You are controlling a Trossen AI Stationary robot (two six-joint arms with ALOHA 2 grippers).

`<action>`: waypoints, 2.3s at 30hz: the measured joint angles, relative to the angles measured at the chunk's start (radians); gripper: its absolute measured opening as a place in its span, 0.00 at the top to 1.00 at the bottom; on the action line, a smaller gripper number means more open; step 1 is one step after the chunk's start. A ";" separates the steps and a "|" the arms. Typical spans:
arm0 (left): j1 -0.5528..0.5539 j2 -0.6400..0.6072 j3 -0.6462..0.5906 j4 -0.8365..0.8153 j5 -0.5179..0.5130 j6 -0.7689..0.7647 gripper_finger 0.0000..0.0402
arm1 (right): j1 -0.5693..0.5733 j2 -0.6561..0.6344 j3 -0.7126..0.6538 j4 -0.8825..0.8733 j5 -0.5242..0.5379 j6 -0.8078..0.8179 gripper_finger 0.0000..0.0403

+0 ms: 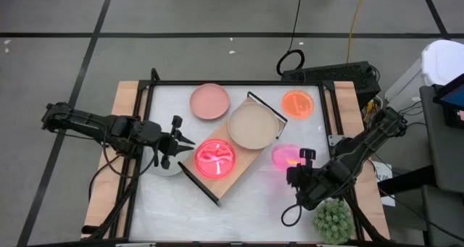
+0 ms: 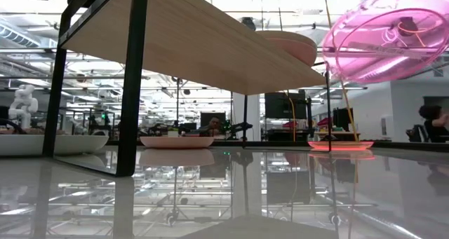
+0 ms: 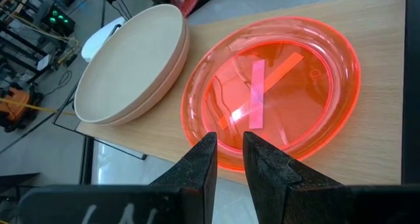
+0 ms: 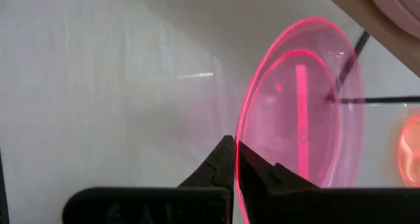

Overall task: Place and stack plates onto a shelf
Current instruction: Stack the small pink plate on top of the small pink plate on the shelf

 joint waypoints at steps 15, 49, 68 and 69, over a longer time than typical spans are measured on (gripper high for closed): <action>0.000 0.000 0.000 0.000 0.000 -0.008 0.80 | 0.052 0.000 0.183 -0.179 0.077 0.064 1.00; 0.000 0.000 0.000 0.007 0.000 -0.016 0.80 | 0.011 0.038 0.315 0.042 0.471 -0.613 1.00; 0.000 0.000 0.000 0.008 -0.009 -0.016 0.80 | -0.160 0.087 0.315 0.322 0.292 -0.954 1.00; 0.000 0.000 0.000 0.008 -0.010 -0.016 0.80 | -0.169 0.093 0.315 0.341 0.279 -0.975 1.00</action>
